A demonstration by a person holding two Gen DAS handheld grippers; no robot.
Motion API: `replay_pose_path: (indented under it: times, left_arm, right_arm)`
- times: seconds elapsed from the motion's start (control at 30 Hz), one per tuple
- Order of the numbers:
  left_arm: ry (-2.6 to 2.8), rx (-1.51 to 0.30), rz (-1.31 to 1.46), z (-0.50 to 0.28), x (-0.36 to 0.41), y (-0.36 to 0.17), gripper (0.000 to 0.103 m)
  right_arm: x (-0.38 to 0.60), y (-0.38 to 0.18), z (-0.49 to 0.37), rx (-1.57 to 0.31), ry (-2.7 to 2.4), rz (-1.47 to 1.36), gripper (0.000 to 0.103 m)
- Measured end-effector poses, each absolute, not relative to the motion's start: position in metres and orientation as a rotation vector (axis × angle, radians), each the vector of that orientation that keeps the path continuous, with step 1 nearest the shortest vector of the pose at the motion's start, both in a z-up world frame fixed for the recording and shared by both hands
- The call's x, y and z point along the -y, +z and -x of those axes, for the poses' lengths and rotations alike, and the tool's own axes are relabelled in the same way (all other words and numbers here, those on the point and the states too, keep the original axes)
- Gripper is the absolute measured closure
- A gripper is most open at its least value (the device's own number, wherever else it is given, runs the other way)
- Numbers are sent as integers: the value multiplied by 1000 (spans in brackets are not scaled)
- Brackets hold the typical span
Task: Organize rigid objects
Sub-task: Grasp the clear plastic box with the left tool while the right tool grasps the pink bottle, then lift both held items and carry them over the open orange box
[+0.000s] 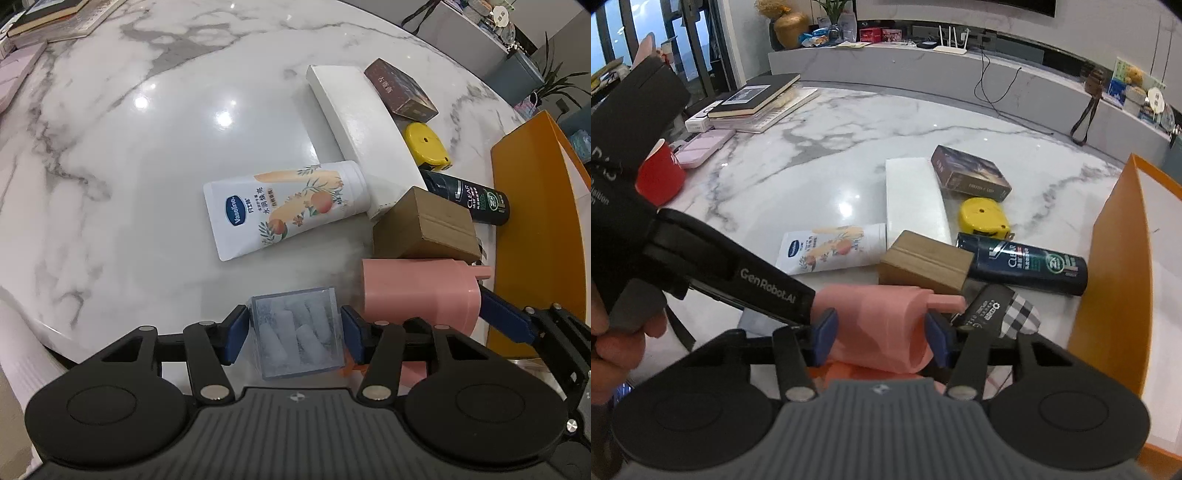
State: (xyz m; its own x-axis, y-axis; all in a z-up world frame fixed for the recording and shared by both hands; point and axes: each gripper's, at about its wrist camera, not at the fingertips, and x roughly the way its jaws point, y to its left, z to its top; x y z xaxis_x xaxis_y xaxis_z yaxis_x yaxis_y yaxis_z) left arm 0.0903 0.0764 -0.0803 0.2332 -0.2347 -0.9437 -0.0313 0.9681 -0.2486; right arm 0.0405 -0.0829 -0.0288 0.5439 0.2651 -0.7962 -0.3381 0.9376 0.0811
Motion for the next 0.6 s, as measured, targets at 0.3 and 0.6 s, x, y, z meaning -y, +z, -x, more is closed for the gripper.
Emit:
replay_pose_path:
  times: [0.3, 0.6]
  left_arm:
    - [-114, -1342, 204, -87, -83, -78, 42]
    - [-70, -1314, 151, -91, -94, -73, 40]
  right_arm:
    - [94, -21, -35, -900, 340, 52, 18]
    - [67, -38, -39, -924, 318, 149, 14]
